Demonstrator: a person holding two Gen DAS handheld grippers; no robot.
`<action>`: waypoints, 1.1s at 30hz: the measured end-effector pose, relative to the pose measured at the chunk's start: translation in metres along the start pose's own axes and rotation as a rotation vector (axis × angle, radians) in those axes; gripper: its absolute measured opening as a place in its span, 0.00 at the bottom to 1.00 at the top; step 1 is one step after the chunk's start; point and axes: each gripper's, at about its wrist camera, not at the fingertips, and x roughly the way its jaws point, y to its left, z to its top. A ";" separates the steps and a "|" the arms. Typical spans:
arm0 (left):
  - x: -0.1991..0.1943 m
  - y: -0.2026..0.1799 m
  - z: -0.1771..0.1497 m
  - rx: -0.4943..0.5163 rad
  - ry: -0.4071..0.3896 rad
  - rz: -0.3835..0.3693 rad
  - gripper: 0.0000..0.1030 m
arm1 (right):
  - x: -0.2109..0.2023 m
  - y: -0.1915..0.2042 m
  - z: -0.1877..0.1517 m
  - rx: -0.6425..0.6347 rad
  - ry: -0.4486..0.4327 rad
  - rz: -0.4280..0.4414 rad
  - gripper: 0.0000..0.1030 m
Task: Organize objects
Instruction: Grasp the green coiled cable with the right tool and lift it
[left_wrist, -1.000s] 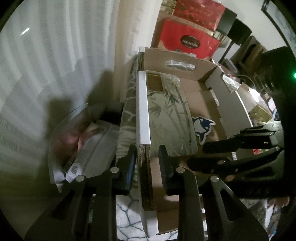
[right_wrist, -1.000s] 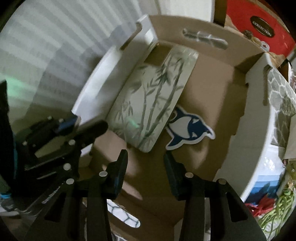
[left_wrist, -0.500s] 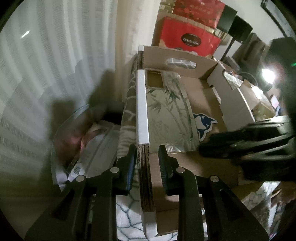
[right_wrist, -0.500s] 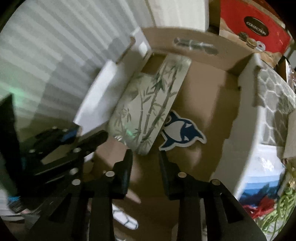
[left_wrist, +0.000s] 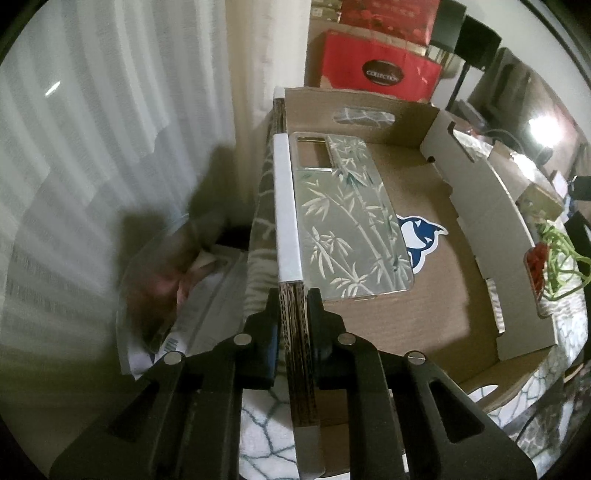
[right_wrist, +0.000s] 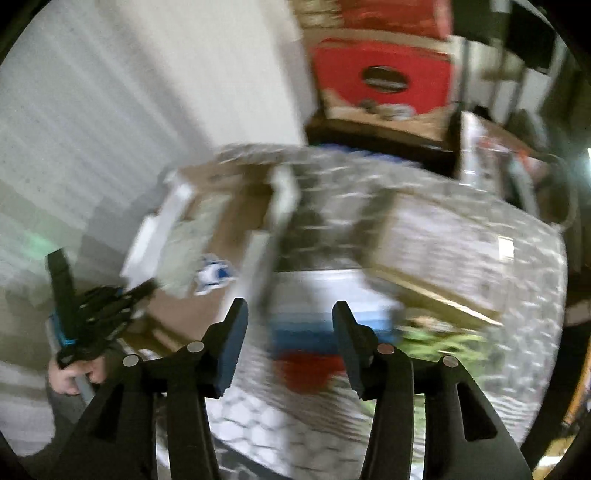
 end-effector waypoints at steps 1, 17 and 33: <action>0.000 0.000 0.000 -0.001 0.000 -0.001 0.12 | -0.006 -0.011 -0.004 0.017 -0.009 -0.025 0.48; 0.002 0.000 0.002 -0.020 0.008 0.000 0.12 | -0.006 -0.110 -0.049 0.201 -0.017 -0.134 0.50; 0.003 0.000 0.002 -0.026 0.019 -0.003 0.12 | 0.034 -0.119 -0.081 0.231 0.056 -0.090 0.75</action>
